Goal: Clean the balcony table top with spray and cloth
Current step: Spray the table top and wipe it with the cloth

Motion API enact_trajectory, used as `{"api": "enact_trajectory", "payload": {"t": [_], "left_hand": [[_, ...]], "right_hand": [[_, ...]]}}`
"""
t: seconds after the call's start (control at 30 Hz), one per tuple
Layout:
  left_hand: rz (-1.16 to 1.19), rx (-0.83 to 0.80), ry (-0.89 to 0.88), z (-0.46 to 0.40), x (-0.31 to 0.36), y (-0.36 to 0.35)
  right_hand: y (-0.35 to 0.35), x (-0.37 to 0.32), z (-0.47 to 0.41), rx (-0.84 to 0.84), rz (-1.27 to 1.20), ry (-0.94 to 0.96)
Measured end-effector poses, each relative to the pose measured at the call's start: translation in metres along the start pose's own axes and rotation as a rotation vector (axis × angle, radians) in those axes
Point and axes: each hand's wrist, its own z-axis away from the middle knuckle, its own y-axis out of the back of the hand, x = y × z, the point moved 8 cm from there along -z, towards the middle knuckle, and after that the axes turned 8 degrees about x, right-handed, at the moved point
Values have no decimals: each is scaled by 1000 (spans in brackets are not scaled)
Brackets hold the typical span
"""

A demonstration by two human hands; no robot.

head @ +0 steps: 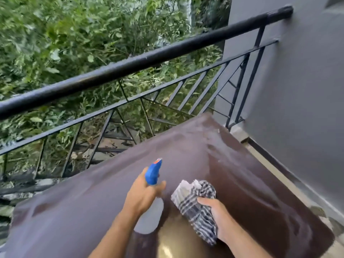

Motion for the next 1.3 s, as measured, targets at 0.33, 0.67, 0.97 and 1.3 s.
{"api": "enact_trajectory", "payload": {"t": [0.33, 0.67, 0.97, 1.3], "left_hand": [[-206, -38, 9, -108, 76, -67], [-225, 6, 85, -134, 70, -78], [-161, 46, 86, -137, 65, -76], [-89, 207, 96, -136, 53, -61]], "right_hand": [[30, -68, -33, 6, -41, -20], [36, -217, -29, 362, 280, 571], [-79, -258, -141, 352, 1567, 1000], [-151, -200, -129, -17, 1971, 1355]]}}
